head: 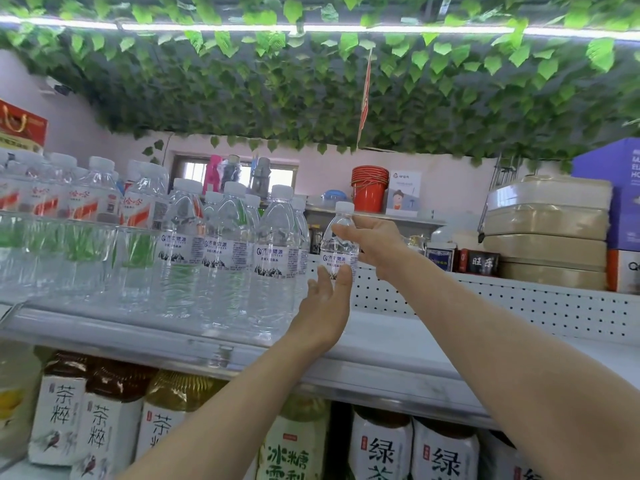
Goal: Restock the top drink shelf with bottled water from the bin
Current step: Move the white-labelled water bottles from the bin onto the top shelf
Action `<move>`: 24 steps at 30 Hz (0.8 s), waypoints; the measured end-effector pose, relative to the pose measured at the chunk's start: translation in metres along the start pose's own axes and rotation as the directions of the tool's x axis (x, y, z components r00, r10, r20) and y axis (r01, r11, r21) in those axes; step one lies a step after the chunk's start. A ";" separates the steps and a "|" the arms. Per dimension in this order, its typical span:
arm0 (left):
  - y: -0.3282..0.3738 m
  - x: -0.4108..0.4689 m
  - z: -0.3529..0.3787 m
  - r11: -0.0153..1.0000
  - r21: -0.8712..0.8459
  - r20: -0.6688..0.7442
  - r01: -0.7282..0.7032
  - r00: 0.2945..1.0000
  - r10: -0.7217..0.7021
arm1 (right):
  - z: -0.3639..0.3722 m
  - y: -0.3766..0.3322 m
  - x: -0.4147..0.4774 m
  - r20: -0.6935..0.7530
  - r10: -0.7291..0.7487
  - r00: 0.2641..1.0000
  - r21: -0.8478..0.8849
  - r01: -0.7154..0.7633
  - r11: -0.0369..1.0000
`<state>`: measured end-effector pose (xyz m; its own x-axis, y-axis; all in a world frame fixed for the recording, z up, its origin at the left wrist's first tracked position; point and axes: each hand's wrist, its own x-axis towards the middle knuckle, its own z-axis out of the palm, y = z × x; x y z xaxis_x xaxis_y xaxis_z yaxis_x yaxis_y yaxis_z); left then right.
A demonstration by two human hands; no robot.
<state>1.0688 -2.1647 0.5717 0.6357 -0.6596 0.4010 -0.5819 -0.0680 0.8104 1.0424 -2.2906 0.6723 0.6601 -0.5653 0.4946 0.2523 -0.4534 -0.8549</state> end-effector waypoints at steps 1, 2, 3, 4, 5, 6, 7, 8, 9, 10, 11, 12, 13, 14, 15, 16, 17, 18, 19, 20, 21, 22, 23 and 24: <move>-0.001 0.000 0.000 1.000 0.000 -0.003 0.001 1.000 -0.001 | 0.000 0.000 0.000 0.000 0.006 1.000 -0.003 -0.006 1.000; -0.001 0.000 0.000 1.000 0.001 -0.005 0.000 1.000 0.000 | 0.001 -0.001 0.000 -0.002 0.011 1.000 -0.006 -0.011 1.000; -0.001 -0.001 0.000 1.000 0.000 -0.007 -0.002 1.000 0.002 | 0.001 -0.001 -0.001 -0.005 0.010 1.000 -0.009 -0.010 1.000; -0.001 -0.002 0.000 1.000 -0.002 -0.008 -0.005 1.000 0.005 | 0.002 0.000 -0.002 -0.013 0.007 1.000 -0.013 -0.007 1.000; 0.000 -0.003 0.000 1.000 -0.002 -0.009 -0.008 1.000 0.008 | 0.003 0.000 -0.002 -0.026 0.002 1.000 -0.019 -0.003 1.000; 0.001 -0.004 0.000 1.000 0.000 -0.010 -0.012 1.000 0.012 | 0.003 -0.001 -0.004 -0.039 -0.004 0.999 -0.030 0.003 1.000; 0.002 -0.006 -0.001 1.000 0.001 -0.011 -0.016 1.000 0.016 | 0.004 -0.003 -0.006 -0.049 -0.012 0.999 -0.049 0.010 0.999; 0.004 -0.008 -0.002 1.000 0.000 -0.014 -0.023 1.000 0.023 | 0.004 -0.005 -0.009 -0.058 -0.021 0.998 -0.084 0.016 0.996; 0.006 -0.012 -0.003 0.999 -0.004 -0.019 -0.035 0.999 0.035 | 0.004 -0.007 -0.012 -0.073 -0.026 0.997 -0.133 0.016 0.991; 0.008 -0.017 -0.005 0.998 -0.010 -0.023 -0.054 0.998 0.054 | 0.003 -0.008 -0.016 -0.092 -0.029 0.995 -0.187 0.011 0.982; 0.011 -0.024 -0.006 0.996 -0.019 -0.023 -0.082 0.996 0.082 | 0.003 -0.010 -0.020 -0.109 -0.030 0.994 -0.230 0.005 0.973; 0.013 -0.032 -0.008 0.993 -0.029 -0.018 -0.115 0.993 0.115 | 0.002 -0.012 -0.026 -0.119 -0.034 0.992 -0.262 0.002 0.965; 0.016 -0.041 -0.010 0.988 -0.041 -0.011 -0.146 0.989 0.146 | 0.001 -0.014 -0.032 -0.123 -0.041 0.992 -0.288 0.004 0.958; 0.019 -0.050 -0.014 0.984 -0.054 -0.008 -0.171 0.985 0.170 | 0.000 -0.017 -0.039 -0.122 -0.051 0.991 -0.309 0.011 0.951; 0.022 -0.058 -0.019 0.980 -0.063 -0.013 -0.189 0.982 0.189 | 0.000 -0.020 -0.047 -0.118 -0.056 0.991 -0.320 0.016 0.947; 0.026 -0.066 -0.025 0.977 -0.065 -0.025 -0.204 0.979 0.203 | -0.001 -0.025 -0.056 -0.116 -0.058 0.992 -0.324 0.017 0.946; 0.030 -0.073 -0.033 0.974 -0.061 -0.043 -0.217 0.976 0.215 | -0.003 -0.030 -0.064 -0.118 -0.059 0.991 -0.330 0.017 0.944; 0.033 -0.080 -0.042 0.972 -0.056 -0.065 -0.228 0.972 0.224 | -0.004 -0.037 -0.074 -0.121 -0.061 0.991 -0.340 0.017 0.940; 0.037 -0.088 -0.051 0.971 -0.050 -0.089 -0.234 0.969 0.229 | -0.005 -0.043 -0.084 -0.120 -0.064 0.991 -0.351 0.018 0.936; 0.040 -0.095 -0.059 0.970 -0.045 -0.113 -0.241 0.966 0.235 | -0.005 -0.050 -0.095 -0.113 -0.071 0.991 -0.366 0.025 0.930; 0.042 -0.103 -0.067 0.968 -0.040 -0.136 -0.248 0.961 0.240 | -0.005 -0.056 -0.105 -0.102 -0.084 0.991 -0.382 0.039 0.923; 0.043 -0.110 -0.075 0.967 -0.032 -0.157 -0.251 0.957 0.243 | -0.004 -0.062 -0.117 -0.092 -0.101 0.991 -0.399 0.056 0.915; 0.044 -0.118 -0.083 0.969 -0.021 -0.175 -0.245 0.955 0.238 | -0.003 -0.068 -0.128 -0.086 -0.118 0.989 -0.418 0.071 0.906; 0.044 -0.126 -0.090 0.973 -0.008 -0.190 -0.231 0.956 0.225 | -0.001 -0.073 -0.140 -0.084 -0.132 0.988 -0.440 0.082 0.894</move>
<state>1.0087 -2.0175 0.5950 0.5729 -0.5032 0.6470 -0.7087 0.0923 0.6994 0.9308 -2.1793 0.6659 0.5595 -0.5563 0.6144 -0.0312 -0.7549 -0.6551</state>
